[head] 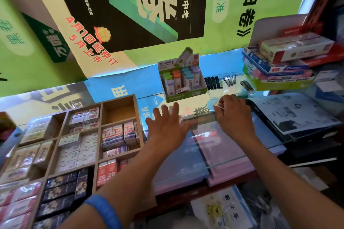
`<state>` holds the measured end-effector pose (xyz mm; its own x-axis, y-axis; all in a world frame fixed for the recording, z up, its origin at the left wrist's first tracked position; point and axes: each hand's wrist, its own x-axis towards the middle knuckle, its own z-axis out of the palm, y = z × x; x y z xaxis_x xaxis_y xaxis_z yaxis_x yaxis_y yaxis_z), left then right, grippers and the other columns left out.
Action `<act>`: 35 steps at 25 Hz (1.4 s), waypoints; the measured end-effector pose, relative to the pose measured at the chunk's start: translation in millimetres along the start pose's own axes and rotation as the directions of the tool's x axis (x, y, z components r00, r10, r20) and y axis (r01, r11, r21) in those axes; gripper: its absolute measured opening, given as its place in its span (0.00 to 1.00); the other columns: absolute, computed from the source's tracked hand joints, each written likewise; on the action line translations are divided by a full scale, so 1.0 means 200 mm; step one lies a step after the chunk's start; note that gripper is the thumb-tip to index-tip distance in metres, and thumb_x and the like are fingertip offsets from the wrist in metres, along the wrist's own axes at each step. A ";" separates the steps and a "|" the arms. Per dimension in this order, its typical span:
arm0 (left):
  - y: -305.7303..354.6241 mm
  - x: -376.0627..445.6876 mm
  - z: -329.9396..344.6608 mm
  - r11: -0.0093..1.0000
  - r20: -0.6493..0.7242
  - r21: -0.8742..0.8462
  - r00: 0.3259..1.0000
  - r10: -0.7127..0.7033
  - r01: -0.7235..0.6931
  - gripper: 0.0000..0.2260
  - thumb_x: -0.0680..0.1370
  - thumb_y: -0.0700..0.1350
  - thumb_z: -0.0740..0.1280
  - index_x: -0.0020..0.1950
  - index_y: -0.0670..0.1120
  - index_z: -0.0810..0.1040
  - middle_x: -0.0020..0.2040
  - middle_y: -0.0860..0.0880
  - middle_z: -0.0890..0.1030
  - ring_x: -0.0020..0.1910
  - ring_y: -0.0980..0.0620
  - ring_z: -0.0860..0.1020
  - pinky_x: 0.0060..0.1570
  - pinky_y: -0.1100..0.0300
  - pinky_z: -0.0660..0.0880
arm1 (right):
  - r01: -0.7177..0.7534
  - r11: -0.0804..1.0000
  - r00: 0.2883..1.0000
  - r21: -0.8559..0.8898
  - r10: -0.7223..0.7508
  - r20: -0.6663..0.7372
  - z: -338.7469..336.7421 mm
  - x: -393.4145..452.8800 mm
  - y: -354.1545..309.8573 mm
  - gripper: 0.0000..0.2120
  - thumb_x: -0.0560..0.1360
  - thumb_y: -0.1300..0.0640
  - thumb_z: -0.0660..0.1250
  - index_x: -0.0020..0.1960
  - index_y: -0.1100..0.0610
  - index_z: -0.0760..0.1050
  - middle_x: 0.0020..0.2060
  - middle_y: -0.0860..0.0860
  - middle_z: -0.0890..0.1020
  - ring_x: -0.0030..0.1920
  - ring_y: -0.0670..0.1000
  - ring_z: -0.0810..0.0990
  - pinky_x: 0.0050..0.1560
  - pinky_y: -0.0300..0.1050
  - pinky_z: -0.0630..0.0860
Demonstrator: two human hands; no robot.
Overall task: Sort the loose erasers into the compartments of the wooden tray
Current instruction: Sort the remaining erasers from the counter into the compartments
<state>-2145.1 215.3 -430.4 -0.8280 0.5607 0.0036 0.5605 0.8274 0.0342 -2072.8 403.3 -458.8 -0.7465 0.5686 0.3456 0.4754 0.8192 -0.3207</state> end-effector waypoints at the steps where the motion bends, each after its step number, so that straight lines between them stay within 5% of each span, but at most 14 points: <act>1: 0.03 0.01 0.03 0.999 -0.032 0.044 0.999 0.030 -0.028 0.27 0.82 0.61 0.53 0.78 0.49 0.56 0.73 0.42 0.62 0.71 0.37 0.61 0.57 0.44 0.71 | 0.002 1.000 1.000 -0.003 -0.002 0.001 0.00 0.00 0.00 0.11 0.80 0.50 0.62 0.54 0.58 0.73 0.53 0.56 0.77 0.53 0.59 0.74 0.51 0.53 0.68; 3: 0.04 0.02 0.06 0.985 -0.140 0.127 0.980 0.138 -0.120 0.18 0.82 0.52 0.62 0.69 0.46 0.70 0.64 0.40 0.70 0.62 0.37 0.69 0.41 0.49 0.75 | 0.000 1.000 1.000 -0.009 0.000 0.001 0.00 0.00 0.00 0.11 0.80 0.50 0.62 0.55 0.58 0.73 0.53 0.56 0.77 0.53 0.59 0.74 0.51 0.53 0.68; 6: 0.03 0.01 0.00 0.972 -0.313 0.161 0.926 0.214 -0.170 0.15 0.65 0.48 0.82 0.46 0.44 0.83 0.43 0.41 0.78 0.40 0.40 0.78 0.23 0.57 0.73 | -0.003 1.000 1.000 -0.005 0.003 0.009 -0.01 -0.01 0.00 0.11 0.80 0.50 0.62 0.54 0.58 0.73 0.53 0.56 0.77 0.53 0.59 0.73 0.51 0.53 0.68; 9: 0.01 0.04 0.06 0.988 -0.189 0.047 0.970 0.153 -0.147 0.13 0.81 0.48 0.63 0.63 0.46 0.73 0.60 0.41 0.73 0.56 0.38 0.73 0.41 0.51 0.74 | -0.003 1.000 1.000 -0.008 0.003 0.009 -0.01 -0.01 0.00 0.11 0.81 0.50 0.61 0.54 0.57 0.72 0.52 0.55 0.77 0.53 0.58 0.73 0.52 0.53 0.69; 11: -0.01 0.05 0.06 0.981 -0.137 -0.169 0.988 0.074 -0.097 0.12 0.83 0.50 0.57 0.64 0.48 0.71 0.61 0.43 0.71 0.58 0.40 0.71 0.46 0.52 0.69 | -0.004 1.000 1.000 -0.006 0.004 0.014 -0.01 -0.01 -0.01 0.11 0.81 0.49 0.61 0.54 0.57 0.72 0.52 0.55 0.77 0.53 0.58 0.74 0.52 0.54 0.69; 13: -0.03 0.04 -0.02 0.824 -0.118 -0.567 0.991 -0.069 -0.010 0.10 0.82 0.52 0.58 0.58 0.50 0.75 0.54 0.44 0.75 0.50 0.44 0.75 0.43 0.55 0.69 | 0.001 1.000 1.000 -0.007 -0.001 0.011 0.00 0.00 -0.01 0.11 0.80 0.49 0.62 0.53 0.58 0.72 0.51 0.55 0.77 0.52 0.58 0.74 0.52 0.54 0.69; 15: -0.04 -0.01 -0.13 0.392 0.046 -0.914 0.987 -0.156 0.105 0.09 0.82 0.53 0.61 0.54 0.51 0.78 0.45 0.45 0.76 0.37 0.49 0.73 0.33 0.59 0.68 | 0.011 1.000 1.000 -0.010 -0.011 0.001 0.00 0.00 0.00 0.11 0.80 0.49 0.63 0.52 0.58 0.73 0.50 0.56 0.77 0.51 0.59 0.74 0.51 0.54 0.70; 17: -0.11 -0.09 -0.24 0.005 0.192 -0.981 0.965 -0.181 0.196 0.09 0.81 0.54 0.63 0.52 0.51 0.80 0.43 0.44 0.74 0.34 0.49 0.70 0.26 0.62 0.67 | 0.031 1.000 0.999 -0.005 -0.031 -0.009 -0.01 0.00 -0.01 0.11 0.80 0.50 0.64 0.51 0.59 0.73 0.49 0.57 0.77 0.50 0.60 0.75 0.50 0.55 0.71; 20: -0.31 -0.24 -0.35 -0.266 0.260 -0.940 0.954 -0.147 0.215 0.12 0.81 0.54 0.64 0.55 0.48 0.80 0.43 0.44 0.78 0.32 0.51 0.72 0.23 0.64 0.67 | 0.043 0.998 0.999 0.039 -0.043 -0.001 -0.01 0.00 -0.02 0.11 0.79 0.51 0.66 0.49 0.60 0.74 0.47 0.58 0.78 0.47 0.62 0.76 0.47 0.56 0.74; 23: -0.59 -0.41 -0.39 -0.398 0.245 -0.903 0.956 -0.160 0.165 0.13 0.80 0.53 0.64 0.55 0.46 0.79 0.35 0.48 0.80 0.27 0.54 0.75 0.20 0.65 0.67 | 0.029 0.987 1.000 0.161 -0.030 0.004 -0.03 -0.01 -0.05 0.08 0.77 0.54 0.69 0.49 0.60 0.76 0.46 0.59 0.79 0.47 0.64 0.77 0.46 0.53 0.72; 27: -1.04 -0.63 -0.38 -0.467 0.265 -0.875 0.933 -0.245 0.126 0.17 0.77 0.57 0.65 0.57 0.46 0.80 0.44 0.45 0.82 0.35 0.51 0.78 0.21 0.65 0.68 | 0.001 0.869 0.985 0.495 0.083 -0.148 -0.15 -0.13 -0.31 0.06 0.76 0.56 0.72 0.49 0.58 0.79 0.43 0.56 0.82 0.43 0.58 0.80 0.42 0.45 0.71; 32: -1.32 -0.75 -0.32 -0.659 0.232 -0.752 0.948 -0.219 0.032 0.17 0.77 0.56 0.63 0.57 0.45 0.77 0.42 0.45 0.79 0.33 0.52 0.76 0.20 0.66 0.68 | 0.312 0.694 0.929 0.648 -0.366 -0.055 -0.15 -0.25 -1.08 0.11 0.70 0.63 0.76 0.47 0.52 0.79 0.38 0.44 0.81 0.39 0.42 0.80 0.41 0.28 0.72; 35: -1.36 -0.77 -0.31 -0.664 0.200 -0.747 0.958 -0.206 0.013 0.15 0.79 0.56 0.62 0.54 0.47 0.79 0.40 0.47 0.79 0.34 0.52 0.75 0.23 0.65 0.67 | 0.384 0.690 0.837 0.613 -0.541 0.084 -0.04 -0.22 -1.45 0.08 0.70 0.59 0.77 0.45 0.50 0.80 0.37 0.43 0.82 0.38 0.38 0.79 0.42 0.31 0.71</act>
<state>-2171.0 -97.8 -378.1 -0.9054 0.3728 -0.2031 -0.3952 -0.5652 0.7241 -2174.3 140.7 -373.9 -0.9212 0.0264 0.3882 -0.2442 0.7376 -0.6295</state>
